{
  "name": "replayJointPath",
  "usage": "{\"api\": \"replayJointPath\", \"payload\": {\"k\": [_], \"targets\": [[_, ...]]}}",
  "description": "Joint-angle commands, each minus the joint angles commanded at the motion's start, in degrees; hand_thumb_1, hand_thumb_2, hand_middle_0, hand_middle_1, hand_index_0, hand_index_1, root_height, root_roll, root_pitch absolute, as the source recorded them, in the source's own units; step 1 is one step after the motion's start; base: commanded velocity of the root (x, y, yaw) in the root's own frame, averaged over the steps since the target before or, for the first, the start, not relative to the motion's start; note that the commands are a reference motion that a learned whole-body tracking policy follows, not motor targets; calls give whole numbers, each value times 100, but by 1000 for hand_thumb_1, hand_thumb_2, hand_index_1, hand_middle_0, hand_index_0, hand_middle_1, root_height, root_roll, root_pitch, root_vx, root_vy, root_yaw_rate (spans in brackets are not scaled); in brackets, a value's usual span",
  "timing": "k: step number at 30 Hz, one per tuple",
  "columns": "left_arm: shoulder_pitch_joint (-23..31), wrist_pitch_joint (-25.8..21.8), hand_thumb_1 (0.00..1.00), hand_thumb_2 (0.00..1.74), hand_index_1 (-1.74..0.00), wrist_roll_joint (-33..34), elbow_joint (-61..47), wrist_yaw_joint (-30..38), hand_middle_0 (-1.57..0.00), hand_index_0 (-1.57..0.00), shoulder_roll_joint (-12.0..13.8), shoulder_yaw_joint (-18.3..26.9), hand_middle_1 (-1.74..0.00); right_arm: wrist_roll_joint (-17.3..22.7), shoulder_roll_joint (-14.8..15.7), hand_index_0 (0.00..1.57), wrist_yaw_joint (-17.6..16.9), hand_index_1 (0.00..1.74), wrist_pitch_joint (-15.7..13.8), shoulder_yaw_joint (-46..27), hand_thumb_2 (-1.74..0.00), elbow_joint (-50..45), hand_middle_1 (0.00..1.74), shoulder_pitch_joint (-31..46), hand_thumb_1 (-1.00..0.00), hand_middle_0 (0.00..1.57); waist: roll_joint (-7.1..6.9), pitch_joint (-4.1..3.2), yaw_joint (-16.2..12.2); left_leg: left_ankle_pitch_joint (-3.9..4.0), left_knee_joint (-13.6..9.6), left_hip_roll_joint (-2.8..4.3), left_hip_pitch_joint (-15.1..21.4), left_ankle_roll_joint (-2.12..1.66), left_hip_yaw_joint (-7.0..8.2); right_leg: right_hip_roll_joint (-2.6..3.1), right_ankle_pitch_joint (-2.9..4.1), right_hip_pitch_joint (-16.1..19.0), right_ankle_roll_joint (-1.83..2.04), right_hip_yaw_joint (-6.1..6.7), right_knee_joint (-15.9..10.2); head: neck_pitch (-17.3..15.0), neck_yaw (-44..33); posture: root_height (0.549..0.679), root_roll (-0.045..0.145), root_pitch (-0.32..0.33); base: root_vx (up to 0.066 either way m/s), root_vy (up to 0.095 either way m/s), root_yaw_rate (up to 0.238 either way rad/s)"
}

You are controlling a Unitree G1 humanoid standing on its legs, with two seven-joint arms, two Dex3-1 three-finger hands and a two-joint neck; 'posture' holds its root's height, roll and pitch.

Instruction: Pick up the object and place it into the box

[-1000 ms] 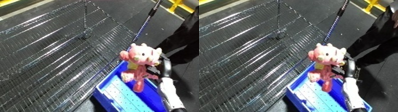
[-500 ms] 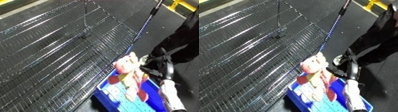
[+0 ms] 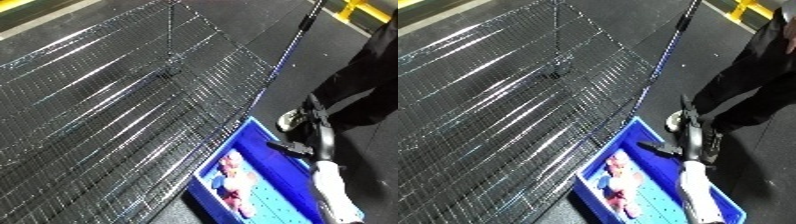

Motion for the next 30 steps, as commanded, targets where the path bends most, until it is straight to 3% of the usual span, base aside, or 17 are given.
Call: {"api": "replayJointPath", "payload": {"k": [6,15,22,30], "targets": [[14,38,1000,1740,-1740,-33,-35,-5,-1570,-1570,-41,-31,-1740,43,127,0,163,0,21,273,0,-380,0,-58,0,0,-11,-6,48,16,-9,-5,-4,1,-8,0,-16,17,0,-6,-2,-37,-106,649,59,-125,5,1,26],[0,70,1000,1740,-1740,-119,-57,-9,-1570,-1570,-11,-75,-1740,-90,122,0,385,0,219,868,0,-919,0,-228,0,0,-107,-26,171,51,-8,-4,-21,-5,-66,14,-28,72,-4,-40,6,-168,-1225,649,56,-129,6,8,55],[-27,118,1000,1740,-1740,-51,-30,-19,-1570,-1570,35,-95,-1740,-325,66,0,618,0,401,1413,0,-1195,0,-328,0,0,-230,45,339,136,-19,-38,-108,-7,-198,8,-59,86,-20,-90,70,-113,-2169,648,52,-132,-9,-1,142],[-137,115,1000,1740,-1740,18,-37,111,-1570,-1570,45,-95,-1740,-473,135,0,831,0,495,2086,0,-1444,0,-550,0,0,-326,101,568,194,-21,-109,-251,2,-319,-33,-38,86,-37,-195,90,-44,-2932,648,47,-128,-14,8,147]]}}
